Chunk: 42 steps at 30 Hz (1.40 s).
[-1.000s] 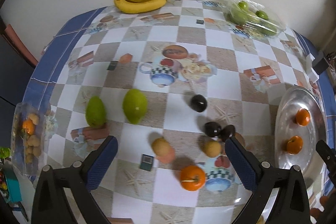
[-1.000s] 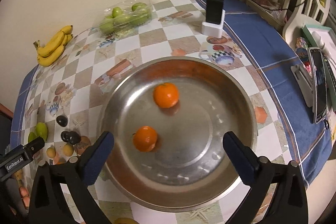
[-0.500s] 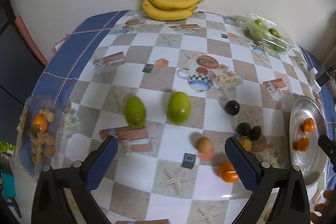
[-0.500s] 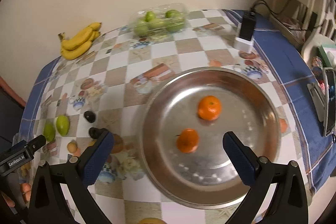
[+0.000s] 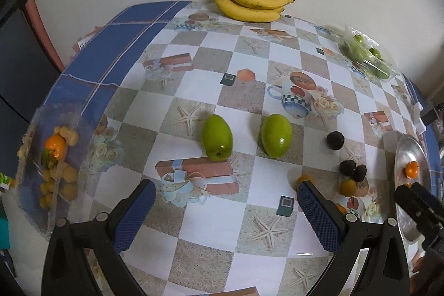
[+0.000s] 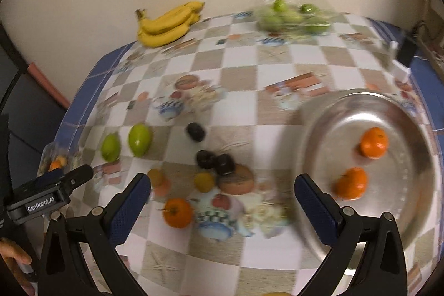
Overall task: Organize fruits
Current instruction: 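Move both open tools back from the bowl toward the remaining fruit, then grasp a green mango with the left tool while the right tool grasps a black plum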
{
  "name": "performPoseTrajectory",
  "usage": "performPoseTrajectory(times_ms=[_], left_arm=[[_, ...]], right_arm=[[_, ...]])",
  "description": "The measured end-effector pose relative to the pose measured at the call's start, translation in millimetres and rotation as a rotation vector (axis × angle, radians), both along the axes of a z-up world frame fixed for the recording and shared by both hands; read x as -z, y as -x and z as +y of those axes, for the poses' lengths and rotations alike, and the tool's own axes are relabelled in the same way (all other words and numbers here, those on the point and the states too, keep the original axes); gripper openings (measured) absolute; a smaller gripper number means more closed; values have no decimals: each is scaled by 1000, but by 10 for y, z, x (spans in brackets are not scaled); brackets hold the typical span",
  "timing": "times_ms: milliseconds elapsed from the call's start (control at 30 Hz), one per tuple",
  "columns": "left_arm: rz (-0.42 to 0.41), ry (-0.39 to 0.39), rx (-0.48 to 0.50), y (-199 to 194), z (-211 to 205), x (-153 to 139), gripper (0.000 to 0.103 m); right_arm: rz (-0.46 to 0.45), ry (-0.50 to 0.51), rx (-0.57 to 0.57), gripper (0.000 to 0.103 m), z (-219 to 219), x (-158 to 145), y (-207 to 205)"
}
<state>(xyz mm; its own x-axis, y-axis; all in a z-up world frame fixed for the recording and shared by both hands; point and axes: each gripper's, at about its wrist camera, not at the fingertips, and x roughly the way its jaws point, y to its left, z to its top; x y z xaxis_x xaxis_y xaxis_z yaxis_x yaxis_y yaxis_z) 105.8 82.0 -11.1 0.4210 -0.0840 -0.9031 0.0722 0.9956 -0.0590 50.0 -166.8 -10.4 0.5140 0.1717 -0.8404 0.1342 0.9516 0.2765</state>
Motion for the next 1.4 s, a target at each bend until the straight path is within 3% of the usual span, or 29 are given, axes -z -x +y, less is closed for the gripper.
performPoseTrajectory(times_ms=[367, 433, 500, 633, 767, 833, 1033, 1400], left_arm=[[62, 78, -47, -333, 179, 183, 102], [67, 79, -44, -392, 177, 215, 101], [77, 86, -34, -461, 170, 256, 98], [96, 96, -36, -579, 173, 342, 86], [106, 105, -39, -656, 176, 420, 81], [111, 108, -37, -677, 173, 458, 81], [124, 111, -39, -744, 148, 547, 71], [132, 108, -44, -787, 136, 626, 50]], right_arm=[[-6, -46, 53, 101, -64, 87, -196], [1, -45, 63, 85, -88, 120, -238], [13, -49, 69, 76, -102, 166, -276], [42, -64, 68, 62, -93, 286, -352], [64, -77, 83, 57, -118, 388, -395], [77, -83, 94, 47, -142, 436, -410], [105, -113, 113, 39, -201, 531, -427], [139, -155, 119, 32, -205, 654, -463]])
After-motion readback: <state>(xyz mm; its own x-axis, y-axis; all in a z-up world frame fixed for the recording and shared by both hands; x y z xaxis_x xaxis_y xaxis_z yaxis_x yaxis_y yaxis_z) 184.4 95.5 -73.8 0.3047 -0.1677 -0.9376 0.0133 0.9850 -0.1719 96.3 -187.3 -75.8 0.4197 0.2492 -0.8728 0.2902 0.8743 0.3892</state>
